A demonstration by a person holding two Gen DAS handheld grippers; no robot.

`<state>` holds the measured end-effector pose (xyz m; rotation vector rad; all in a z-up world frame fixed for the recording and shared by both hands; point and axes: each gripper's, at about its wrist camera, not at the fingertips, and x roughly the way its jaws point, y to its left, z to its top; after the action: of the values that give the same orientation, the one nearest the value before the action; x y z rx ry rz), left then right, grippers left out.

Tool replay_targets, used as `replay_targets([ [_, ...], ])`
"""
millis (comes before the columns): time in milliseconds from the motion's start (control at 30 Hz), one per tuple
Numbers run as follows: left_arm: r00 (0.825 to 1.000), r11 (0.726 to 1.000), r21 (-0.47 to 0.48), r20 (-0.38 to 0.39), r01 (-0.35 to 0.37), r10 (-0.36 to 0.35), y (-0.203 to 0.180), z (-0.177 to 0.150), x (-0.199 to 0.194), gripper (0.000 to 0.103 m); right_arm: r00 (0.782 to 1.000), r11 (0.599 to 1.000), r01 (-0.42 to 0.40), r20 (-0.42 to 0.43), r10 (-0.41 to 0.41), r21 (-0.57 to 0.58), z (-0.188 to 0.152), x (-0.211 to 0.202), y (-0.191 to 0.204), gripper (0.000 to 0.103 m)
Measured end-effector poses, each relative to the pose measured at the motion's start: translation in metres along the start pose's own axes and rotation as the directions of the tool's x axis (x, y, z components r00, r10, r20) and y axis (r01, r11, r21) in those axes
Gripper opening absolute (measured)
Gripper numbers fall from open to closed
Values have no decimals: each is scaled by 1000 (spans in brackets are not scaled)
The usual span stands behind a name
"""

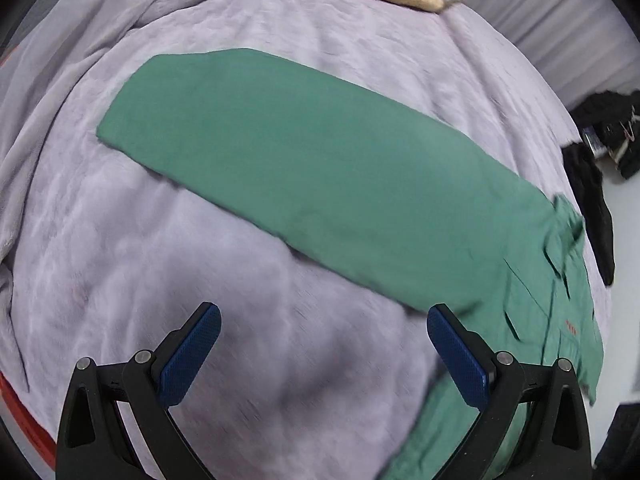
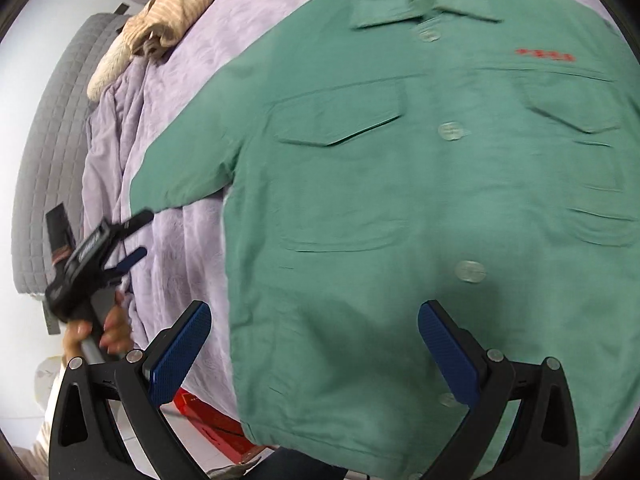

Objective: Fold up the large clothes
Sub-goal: 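Reach the left tool to a jacket sleeve cuff and close on it, then carry the held sleeve across the jacket front with the left tool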

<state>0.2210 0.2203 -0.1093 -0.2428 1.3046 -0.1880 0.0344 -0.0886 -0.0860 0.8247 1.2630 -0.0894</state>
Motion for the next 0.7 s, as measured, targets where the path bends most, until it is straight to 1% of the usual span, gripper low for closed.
replay_targets([
  [67, 999, 996, -86, 38, -5, 8, 36, 24, 16, 103, 1000, 1000, -10, -23, 9, -23, 2, 24, 15, 103],
  [133, 999, 989, -149, 49, -13, 20, 65, 45, 33, 103, 999, 999, -21, -44, 20, -36, 3, 43, 25, 103],
  [200, 998, 982, -188, 50, -21, 30, 83, 58, 47, 103, 998, 999, -18, -65, 15, -43, 5, 59, 32, 103],
  [267, 997, 976, -218, 67, -15, 30, 95, 67, 55, 102, 997, 999, -11, -83, 8, -43, 7, 73, 35, 103],
  [300, 996, 972, -236, 84, -7, 28, 99, 70, 55, 96, 996, 999, -8, -90, 5, -41, 8, 77, 35, 103],
  [333, 994, 968, -253, 105, 1, 26, 102, 73, 53, 80, 995, 999, -5, -95, 2, -38, 9, 80, 36, 103],
  [367, 992, 966, -258, 123, 20, 12, 103, 75, 51, 67, 995, 999, -3, -95, 0, -37, 8, 81, 36, 103],
  [400, 990, 966, -252, 139, 60, -25, 104, 77, 49, 36, 996, 999, -2, -94, -2, -37, 8, 80, 36, 103],
  [433, 986, 964, -242, 152, 110, -75, 107, 81, 46, 13, 996, 999, -3, -93, -1, -36, 7, 79, 36, 103],
  [467, 982, 961, -239, 163, 136, -98, 107, 83, 43, 12, 996, 999, -5, -91, 2, -34, 7, 78, 37, 103],
  [500, 979, 964, -226, 173, 142, -104, 106, 85, 39, 12, 996, 999, -6, -89, 3, -33, 7, 77, 36, 103],
  [533, 975, 965, -207, 184, 161, -123, 101, 88, 35, 4, 996, 999, -7, -85, 4, -33, 7, 75, 35, 103],
  [600, 962, 964, -161, 208, 211, -176, 90, 88, 19, 4, 998, 999, -11, -66, 8, -33, 6, 70, 33, 103],
  [700, 937, 962, -45, 246, 268, -249, 51, 87, -12, 4, 999, 999, -27, -37, 26, -28, 6, 61, 27, 103],
])
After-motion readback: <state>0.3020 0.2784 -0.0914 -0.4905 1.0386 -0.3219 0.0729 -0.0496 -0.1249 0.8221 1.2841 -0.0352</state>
